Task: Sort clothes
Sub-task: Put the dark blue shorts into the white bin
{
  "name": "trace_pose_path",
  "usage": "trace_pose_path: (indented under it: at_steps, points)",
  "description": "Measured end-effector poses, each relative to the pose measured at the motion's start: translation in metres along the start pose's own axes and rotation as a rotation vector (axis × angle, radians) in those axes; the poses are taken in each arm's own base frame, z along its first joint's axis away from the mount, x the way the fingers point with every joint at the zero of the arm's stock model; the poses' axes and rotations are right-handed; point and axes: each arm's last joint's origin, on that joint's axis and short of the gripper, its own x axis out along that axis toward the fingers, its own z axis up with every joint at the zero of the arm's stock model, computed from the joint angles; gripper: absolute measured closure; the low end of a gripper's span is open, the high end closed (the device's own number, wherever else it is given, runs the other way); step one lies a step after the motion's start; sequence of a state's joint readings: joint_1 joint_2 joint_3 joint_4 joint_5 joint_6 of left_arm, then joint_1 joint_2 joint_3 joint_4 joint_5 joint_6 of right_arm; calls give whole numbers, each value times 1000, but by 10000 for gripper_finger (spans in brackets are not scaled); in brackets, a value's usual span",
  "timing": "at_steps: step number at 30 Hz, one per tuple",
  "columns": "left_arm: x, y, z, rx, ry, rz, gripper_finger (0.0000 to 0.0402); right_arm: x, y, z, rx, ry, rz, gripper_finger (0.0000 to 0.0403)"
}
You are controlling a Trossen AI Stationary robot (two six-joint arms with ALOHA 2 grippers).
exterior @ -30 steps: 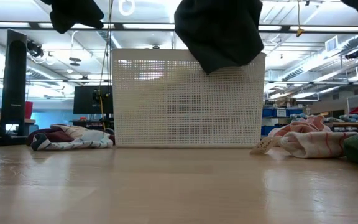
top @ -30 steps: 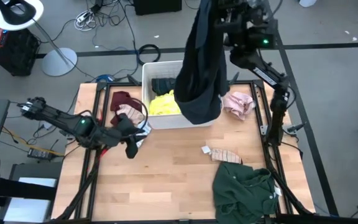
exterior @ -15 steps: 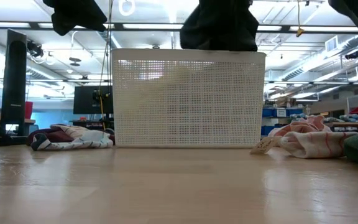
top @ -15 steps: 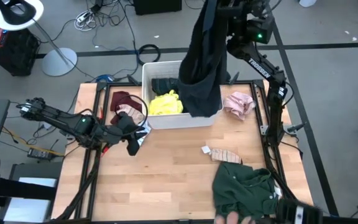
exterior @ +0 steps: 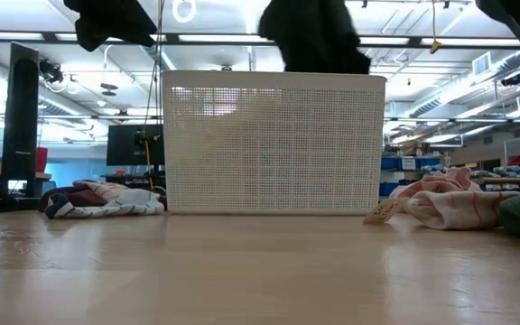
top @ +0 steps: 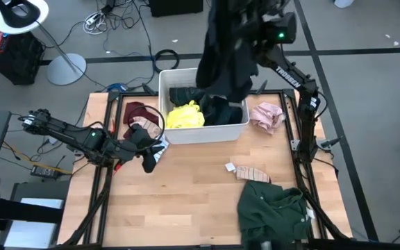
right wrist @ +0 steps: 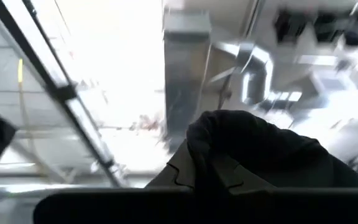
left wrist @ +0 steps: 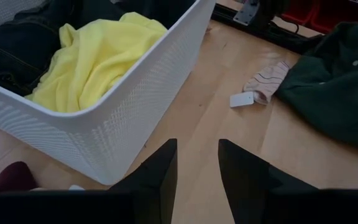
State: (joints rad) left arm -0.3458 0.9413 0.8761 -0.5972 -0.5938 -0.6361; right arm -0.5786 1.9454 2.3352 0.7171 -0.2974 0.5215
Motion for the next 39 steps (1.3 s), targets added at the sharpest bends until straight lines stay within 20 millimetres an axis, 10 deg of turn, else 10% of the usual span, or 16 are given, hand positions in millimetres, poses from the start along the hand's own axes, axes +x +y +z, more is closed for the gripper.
trace_pose_path:
  at_steps: [11, 24, 31, 39]
  points:
    - [0, 0, 0, -1, 5, -6, 280, 0, 14, -44, 82, 404, 6, 399]
    - [0, 0, -4, -22, 67, -39, 280, -87, 9, -62, -202, 1455, -769, 400]
    - [-1, 2, -6, 8, 89, -24, 280, -103, 61, -80, -15, 1740, -727, 401]
    - [0, 3, -7, 20, 94, -11, 280, -95, 85, -120, 139, 1653, -432, 401]
